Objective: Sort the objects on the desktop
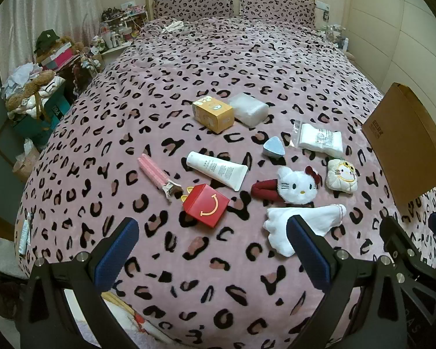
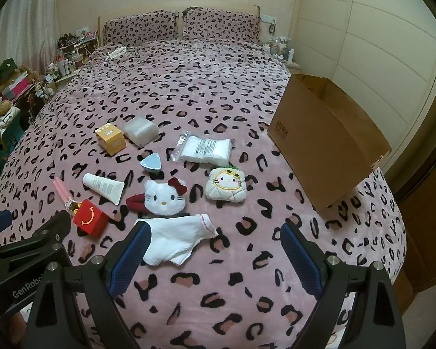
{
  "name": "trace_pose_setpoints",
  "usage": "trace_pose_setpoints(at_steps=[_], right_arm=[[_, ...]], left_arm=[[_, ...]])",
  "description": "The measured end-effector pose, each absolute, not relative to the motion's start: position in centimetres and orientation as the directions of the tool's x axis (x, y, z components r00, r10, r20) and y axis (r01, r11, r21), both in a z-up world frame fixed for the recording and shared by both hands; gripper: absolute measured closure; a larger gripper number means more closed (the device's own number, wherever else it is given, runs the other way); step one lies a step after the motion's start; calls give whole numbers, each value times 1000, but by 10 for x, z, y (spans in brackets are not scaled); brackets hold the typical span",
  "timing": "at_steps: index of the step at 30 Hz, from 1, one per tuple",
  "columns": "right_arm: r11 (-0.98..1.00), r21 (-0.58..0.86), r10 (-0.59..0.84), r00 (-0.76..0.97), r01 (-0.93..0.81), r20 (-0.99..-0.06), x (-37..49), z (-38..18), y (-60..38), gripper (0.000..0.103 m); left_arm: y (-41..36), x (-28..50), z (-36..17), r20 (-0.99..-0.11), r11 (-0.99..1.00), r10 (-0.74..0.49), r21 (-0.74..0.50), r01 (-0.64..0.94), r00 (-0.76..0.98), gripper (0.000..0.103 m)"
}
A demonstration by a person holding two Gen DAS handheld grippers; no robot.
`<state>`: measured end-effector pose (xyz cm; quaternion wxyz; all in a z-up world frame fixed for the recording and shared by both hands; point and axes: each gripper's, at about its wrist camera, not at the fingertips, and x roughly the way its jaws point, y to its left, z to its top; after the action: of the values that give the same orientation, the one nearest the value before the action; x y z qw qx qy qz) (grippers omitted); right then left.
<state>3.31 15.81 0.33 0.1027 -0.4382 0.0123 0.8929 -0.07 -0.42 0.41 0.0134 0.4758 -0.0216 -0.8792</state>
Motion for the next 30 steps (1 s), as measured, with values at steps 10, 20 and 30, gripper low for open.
trace_pose_setpoints(at_steps=[10,20,30], right_arm=[[-979,-67,172,-595,-194,-785,33,3,158,10],[-979,-62,167,-594,-194,-787,33,4,158,10],[-979,-63,167,-595,-192,-786,33,5,158,10]], left_arm=[[-5,-1,4,-837,-999,-45,52,3,-546,1],[-7,0,3,-836,-999,-45,51,4,-546,1],[-9,0,2,-838,-999,-44,50,5,-544,1]])
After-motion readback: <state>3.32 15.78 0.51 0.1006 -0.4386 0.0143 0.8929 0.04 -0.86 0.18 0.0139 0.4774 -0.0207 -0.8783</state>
